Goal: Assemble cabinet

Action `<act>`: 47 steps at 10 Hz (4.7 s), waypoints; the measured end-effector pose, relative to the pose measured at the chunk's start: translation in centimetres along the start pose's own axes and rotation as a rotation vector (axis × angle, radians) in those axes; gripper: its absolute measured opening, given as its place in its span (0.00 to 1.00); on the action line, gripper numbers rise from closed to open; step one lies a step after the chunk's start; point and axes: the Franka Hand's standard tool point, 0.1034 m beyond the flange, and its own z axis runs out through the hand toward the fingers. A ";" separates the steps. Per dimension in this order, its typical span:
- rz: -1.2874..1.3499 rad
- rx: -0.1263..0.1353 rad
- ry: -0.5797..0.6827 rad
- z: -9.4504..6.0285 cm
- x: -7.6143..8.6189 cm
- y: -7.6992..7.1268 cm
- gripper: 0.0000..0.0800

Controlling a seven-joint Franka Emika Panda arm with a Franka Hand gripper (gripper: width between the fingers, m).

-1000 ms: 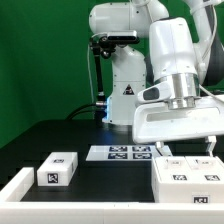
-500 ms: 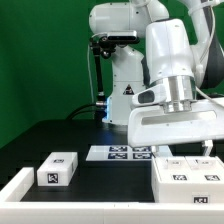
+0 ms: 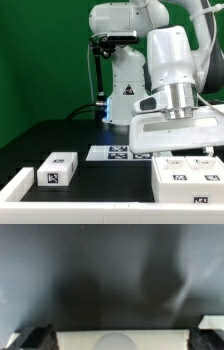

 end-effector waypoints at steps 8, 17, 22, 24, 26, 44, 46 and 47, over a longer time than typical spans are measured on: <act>0.007 -0.006 -0.002 0.0 -0.1 0.4 0.26; 0.068 0.048 -0.199 -6.9 4.1 -0.5 0.26; 0.131 0.045 -0.287 -7.4 3.1 -1.0 0.26; 0.144 0.007 -0.389 -10.5 4.0 -0.8 0.26; 0.154 -0.012 -0.432 -10.6 4.5 -1.0 0.26; 0.160 -0.018 -1.025 -12.1 10.6 -0.1 0.26; 0.159 -0.015 -1.050 -12.4 10.3 -0.2 0.26; 0.159 -0.007 -1.095 -13.0 10.4 -0.4 0.26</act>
Offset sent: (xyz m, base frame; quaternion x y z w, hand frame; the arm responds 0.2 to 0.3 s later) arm 0.0000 0.0000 0.0000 0.0000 0.0000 0.0000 1.0000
